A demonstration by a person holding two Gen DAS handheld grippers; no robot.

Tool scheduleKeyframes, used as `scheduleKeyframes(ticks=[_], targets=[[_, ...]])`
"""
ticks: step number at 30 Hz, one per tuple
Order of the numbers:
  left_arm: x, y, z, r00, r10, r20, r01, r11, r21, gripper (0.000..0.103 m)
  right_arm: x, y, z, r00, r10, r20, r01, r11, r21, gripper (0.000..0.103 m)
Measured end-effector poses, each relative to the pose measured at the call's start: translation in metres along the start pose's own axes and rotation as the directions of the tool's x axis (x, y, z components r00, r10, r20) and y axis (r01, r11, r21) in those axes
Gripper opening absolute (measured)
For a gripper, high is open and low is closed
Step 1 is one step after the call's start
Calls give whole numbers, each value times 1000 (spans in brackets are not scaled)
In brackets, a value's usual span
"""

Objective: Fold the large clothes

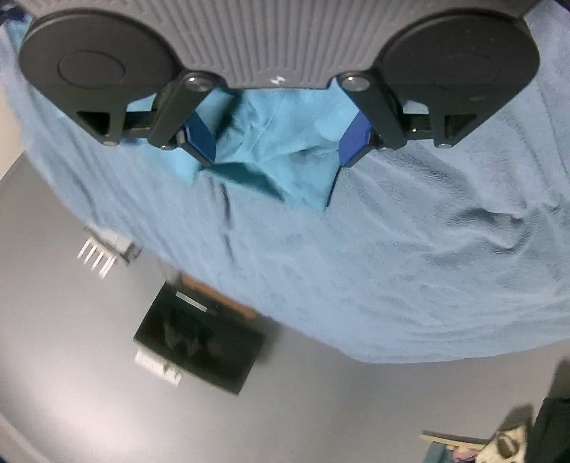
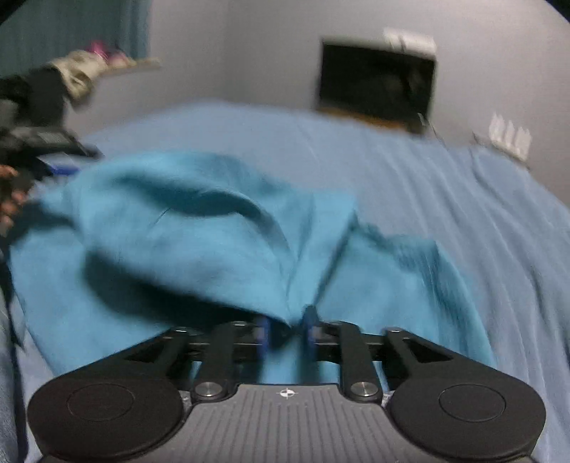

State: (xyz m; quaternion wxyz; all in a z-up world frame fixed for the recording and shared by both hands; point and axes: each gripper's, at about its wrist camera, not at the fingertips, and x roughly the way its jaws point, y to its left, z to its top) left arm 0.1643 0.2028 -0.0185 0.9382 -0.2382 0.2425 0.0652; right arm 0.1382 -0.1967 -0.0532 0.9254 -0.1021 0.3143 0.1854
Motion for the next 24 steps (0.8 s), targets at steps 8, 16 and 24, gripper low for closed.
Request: scheduleKeyframes(ticks=[8,16,24], targets=[[-13,-54,-22,989,-147,-21,148,962,230,76,-41,-10,9,987,-39,154,-3,965,263,61],[4,-127,-78,959,-251,-129,282,840,464,76,-5,45,24,969,-60,241,42,996,78,61],[57,-136,-126,943,-19,-332,255,684,684,76,61,60,20,994,-107,18,108,994,-34,59]])
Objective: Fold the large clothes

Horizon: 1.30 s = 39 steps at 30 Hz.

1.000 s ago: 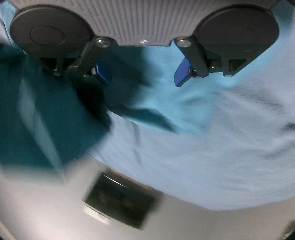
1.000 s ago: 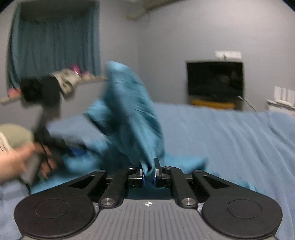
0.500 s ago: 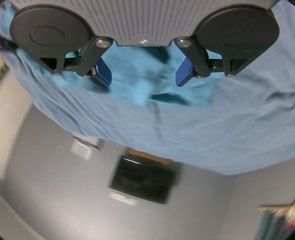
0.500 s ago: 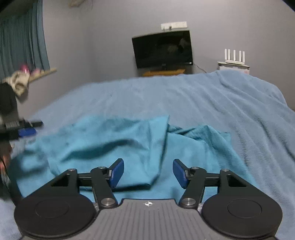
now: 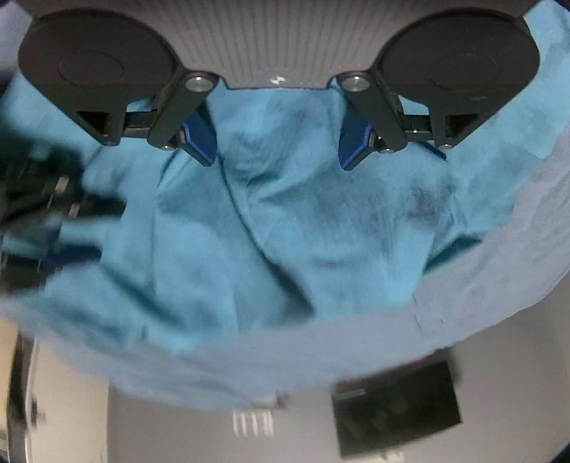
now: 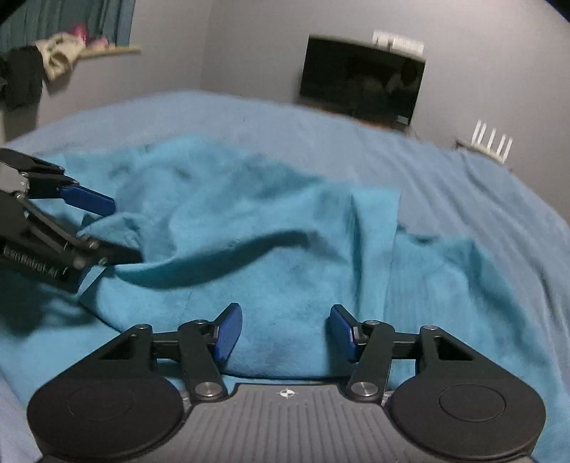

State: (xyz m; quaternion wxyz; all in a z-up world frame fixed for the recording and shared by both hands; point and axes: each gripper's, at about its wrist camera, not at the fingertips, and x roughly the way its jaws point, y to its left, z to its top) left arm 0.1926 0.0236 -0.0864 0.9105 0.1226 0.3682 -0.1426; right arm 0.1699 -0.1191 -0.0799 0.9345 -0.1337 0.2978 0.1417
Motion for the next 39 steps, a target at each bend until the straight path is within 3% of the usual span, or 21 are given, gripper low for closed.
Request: scheduleKeyframes(ticks=[7,10,13,16,18,21,26,28,36,39], targets=[[16,-1,4,999,32,-23,-32,999,1,82,23,-2,2,1000,2,-24,-2,1000,16,64],[10,-3,2,999,34,4,-34,999,-35,83,12,-4,1,1000,-5,8,5,999,40,73],[-10,-6,-2,997,62,53,-58,996,-70,84,-19,-11,0,996,-38,83,28,993,116,78],[-35,-12,-4,988,97,123,-87,993,-83,83,-58,-29,0,981,-112,157,62,955,291,87],[-51,-22,-6,980,104,172,-93,993,-69,84,-83,-50,-10,974,-161,156,65,870,489,87],[-66,-38,-10,974,99,206,-95,995,-31,84,-111,-80,-38,968,-240,77,110,677,727,87],[-82,-55,-20,977,71,202,-78,997,29,84,-153,-112,-80,932,-350,-89,224,366,903,95],[-86,-56,-22,978,66,197,-72,997,23,84,-156,-121,-93,944,-303,-130,218,279,935,96],[-80,-40,-23,986,48,158,-35,996,-84,84,-103,-130,-119,979,-68,-191,198,114,973,92],[-81,-38,-19,984,17,175,7,991,-133,84,-82,-125,-130,991,-24,-133,134,3,991,85]])
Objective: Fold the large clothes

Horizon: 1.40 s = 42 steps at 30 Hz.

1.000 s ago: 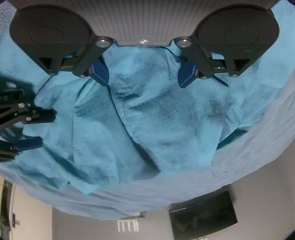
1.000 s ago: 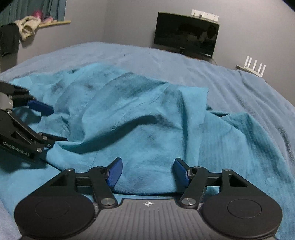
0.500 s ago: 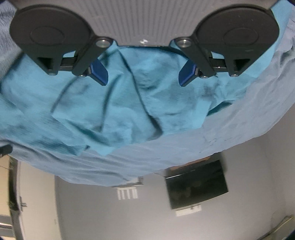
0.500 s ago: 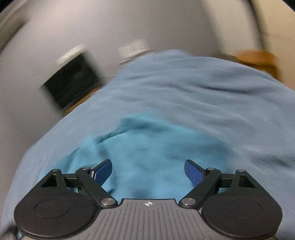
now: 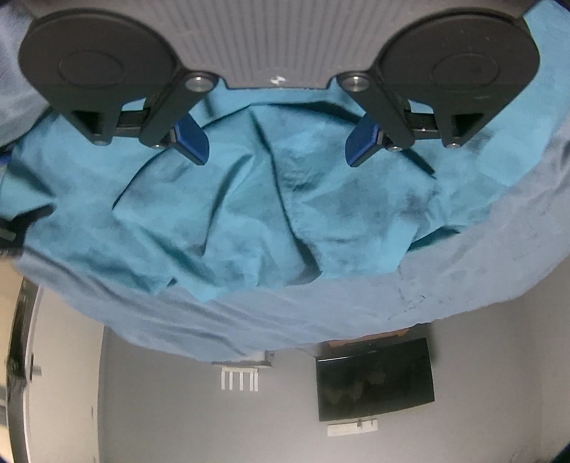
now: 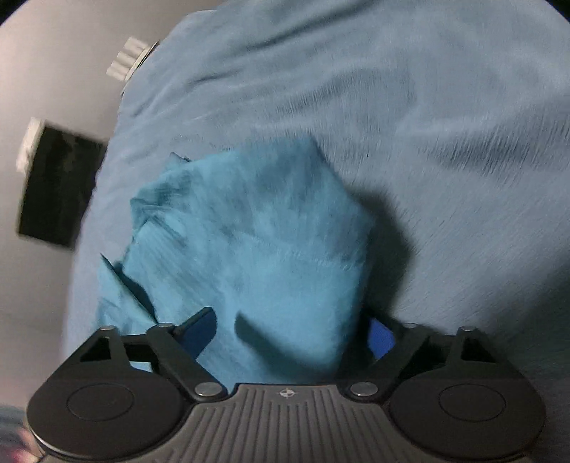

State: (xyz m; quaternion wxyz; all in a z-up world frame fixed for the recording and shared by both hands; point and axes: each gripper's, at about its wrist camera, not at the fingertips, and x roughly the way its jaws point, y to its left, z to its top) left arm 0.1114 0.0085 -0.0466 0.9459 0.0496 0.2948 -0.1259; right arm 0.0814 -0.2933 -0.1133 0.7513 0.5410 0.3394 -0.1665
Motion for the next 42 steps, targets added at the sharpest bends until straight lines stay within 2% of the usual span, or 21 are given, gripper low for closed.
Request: scheduleKeyframes(ticks=[1,3,5,6,9,12,14,16,20,23,24,25,28,30,31,33,35,36,38,40,42], targets=[[0,0,2,1000,-4,9,4,1000,-24,83,5,-3,-3,1000,27,7,-28,999,36,83],[5,3,6,1000,-21,14,22,994,-109,84,12,-1,-9,999,34,34,-35,999,25,75],[16,6,6,999,-38,-21,33,978,-206,84,14,3,-17,997,49,62,-49,999,-3,65],[23,5,5,998,-25,-58,12,977,-215,83,13,2,-18,995,62,73,-61,998,-7,59],[45,-11,-6,984,87,-154,-103,990,-96,83,0,-1,-22,982,149,113,-149,989,-6,22],[52,-32,-19,974,163,-156,-158,986,42,83,-17,9,-31,955,246,163,-231,967,-104,15],[52,-45,-25,968,208,-138,-190,973,131,83,-23,25,-40,942,293,167,-255,943,-214,13],[52,-53,-30,964,231,-128,-207,962,176,82,-30,41,-52,929,328,171,-255,903,-344,12],[51,-63,-35,960,257,-116,-225,946,234,80,-49,75,-81,903,393,171,-221,769,-600,10],[53,-67,-36,957,265,-120,-229,941,251,80,-65,96,-111,878,454,150,-188,618,-764,10],[52,-65,-36,958,258,-126,-223,945,240,80,-72,103,-124,868,478,137,-172,548,-819,10],[52,-61,-34,961,242,-133,-210,954,216,79,-79,108,-137,856,503,120,-157,474,-867,10],[40,-31,-19,974,166,-155,-154,984,85,80,-90,121,-172,823,564,68,-119,288,-950,10],[18,0,-7,981,159,-110,-166,985,-49,80,-97,129,-194,801,598,33,-90,175,-980,10],[2,19,0,986,155,-69,-163,977,-139,80,-98,133,-202,797,603,15,-83,134,-987,10],[-30,61,12,988,154,3,-145,937,-316,80,-97,142,-223,800,599,-26,-64,43,-997,10],[-65,103,18,988,131,79,-81,884,-460,80,-91,150,-245,806,589,-52,-39,-35,-999,10],[-81,120,19,987,103,122,-26,857,-514,80,-93,150,-258,810,582,-71,-35,-72,-997,10],[-112,150,19,974,20,225,116,811,-574,80,-93,152,-281,817,566,-106,-38,-131,-991,10],[-133,170,20,953,-61,298,230,786,-574,82,-86,157,-301,822,550,-150,-49,-194,-980,10],[-144,185,21,933,-148,327,319,759,-568,84,-78,161,-323,823,533,-196,-64,-256,-965,9]])
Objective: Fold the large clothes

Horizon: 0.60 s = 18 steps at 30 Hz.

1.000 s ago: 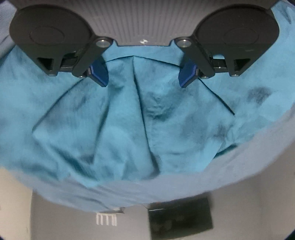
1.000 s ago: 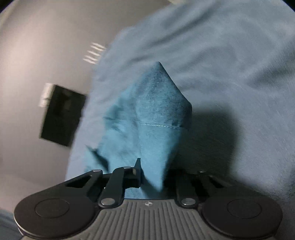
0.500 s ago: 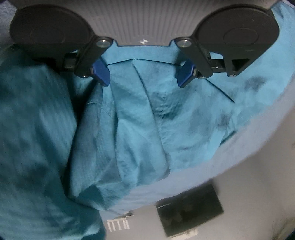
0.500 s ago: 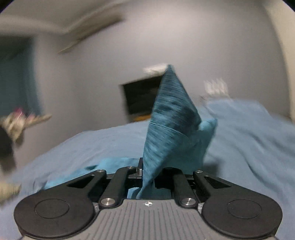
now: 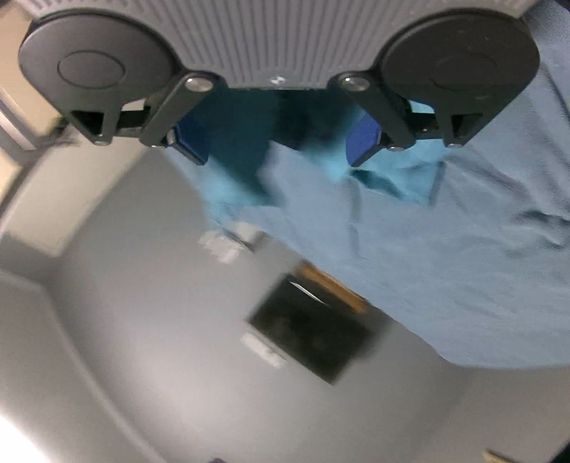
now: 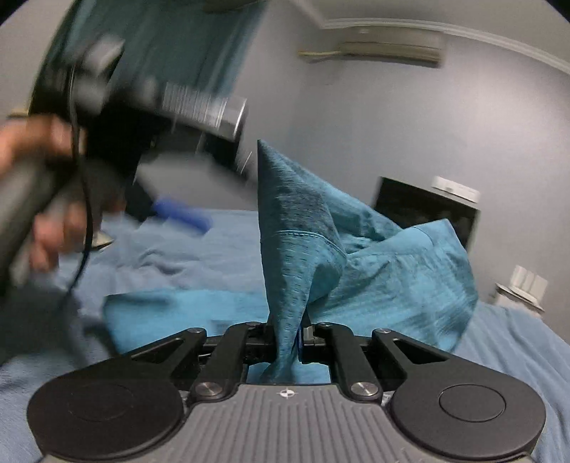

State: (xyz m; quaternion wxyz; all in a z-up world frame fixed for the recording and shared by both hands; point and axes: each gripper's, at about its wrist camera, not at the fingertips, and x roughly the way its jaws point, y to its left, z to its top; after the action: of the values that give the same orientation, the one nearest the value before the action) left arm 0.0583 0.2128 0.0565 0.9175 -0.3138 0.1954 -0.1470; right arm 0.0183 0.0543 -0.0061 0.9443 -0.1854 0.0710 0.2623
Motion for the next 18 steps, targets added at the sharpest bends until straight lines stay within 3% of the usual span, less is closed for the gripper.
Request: scheduleKeyframes(ticks=[3,5,7,9,10,11,13,17,18], targets=[[-1,8,8,996,-54,-77,54,999,-8,90,13,34,1,997,70,-14,-70,995,-76,9],[8,16,9,987,52,-154,-45,998,46,91,29,56,1,993,111,-26,-114,985,-132,9],[20,27,3,962,185,-198,-168,981,101,91,41,74,-3,987,152,-46,-158,972,-176,8],[29,46,-6,944,228,-239,-213,973,87,89,55,89,-2,981,180,-66,-190,961,-201,8],[32,58,-10,937,234,-261,-226,972,60,79,58,92,-4,979,190,-69,-200,957,-209,8],[37,69,-16,926,244,-288,-243,969,42,61,60,96,-5,977,200,-69,-210,954,-215,8],[38,86,-24,915,257,-312,-267,964,12,42,64,96,-7,972,222,-78,-233,949,-210,9],[36,92,-28,922,237,-306,-250,968,-2,22,72,96,-12,961,254,-112,-271,944,-187,10],[35,92,-28,923,242,-300,-252,968,3,21,72,94,-11,959,258,-114,-275,944,-181,12]])
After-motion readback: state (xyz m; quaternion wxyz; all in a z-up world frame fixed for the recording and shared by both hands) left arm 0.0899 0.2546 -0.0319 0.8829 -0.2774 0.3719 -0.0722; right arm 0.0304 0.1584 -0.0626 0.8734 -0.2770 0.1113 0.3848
